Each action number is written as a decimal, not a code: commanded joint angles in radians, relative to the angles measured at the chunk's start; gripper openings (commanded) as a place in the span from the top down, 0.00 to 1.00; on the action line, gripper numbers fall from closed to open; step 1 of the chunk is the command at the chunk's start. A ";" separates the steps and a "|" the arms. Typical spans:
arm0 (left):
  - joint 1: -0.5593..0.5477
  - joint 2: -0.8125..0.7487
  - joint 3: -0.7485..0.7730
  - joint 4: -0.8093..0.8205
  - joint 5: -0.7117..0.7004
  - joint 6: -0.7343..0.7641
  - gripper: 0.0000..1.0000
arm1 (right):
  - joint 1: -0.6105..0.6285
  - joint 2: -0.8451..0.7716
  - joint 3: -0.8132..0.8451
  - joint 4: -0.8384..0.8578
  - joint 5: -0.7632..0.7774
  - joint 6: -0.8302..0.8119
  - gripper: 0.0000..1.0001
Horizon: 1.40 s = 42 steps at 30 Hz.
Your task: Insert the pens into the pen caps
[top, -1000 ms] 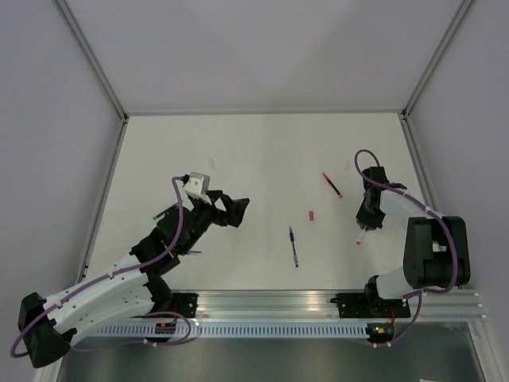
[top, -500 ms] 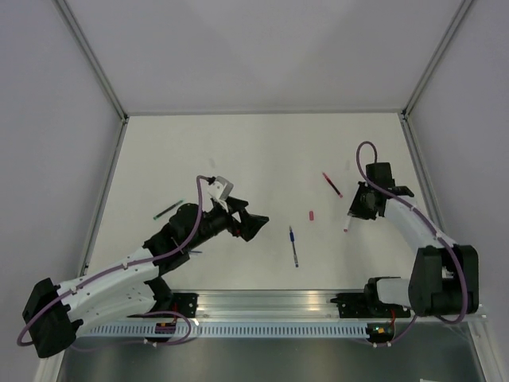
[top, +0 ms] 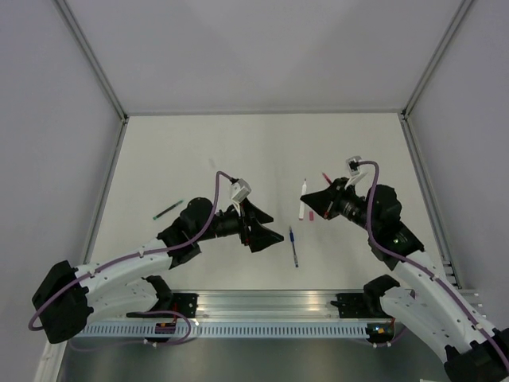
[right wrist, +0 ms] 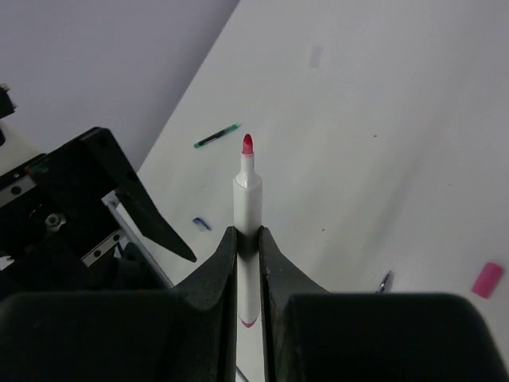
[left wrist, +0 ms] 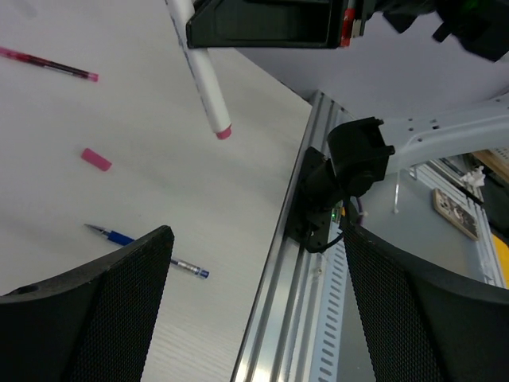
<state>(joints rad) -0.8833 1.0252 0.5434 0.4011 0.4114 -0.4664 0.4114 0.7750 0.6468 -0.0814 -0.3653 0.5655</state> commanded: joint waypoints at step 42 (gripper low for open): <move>-0.002 0.042 -0.003 0.225 0.145 -0.087 0.70 | 0.477 -0.026 -0.164 0.473 0.269 0.149 1.00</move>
<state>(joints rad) -0.8803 1.0714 0.5201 0.5911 0.5255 -0.5396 0.8879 0.7399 0.4404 0.3805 -0.1104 0.7361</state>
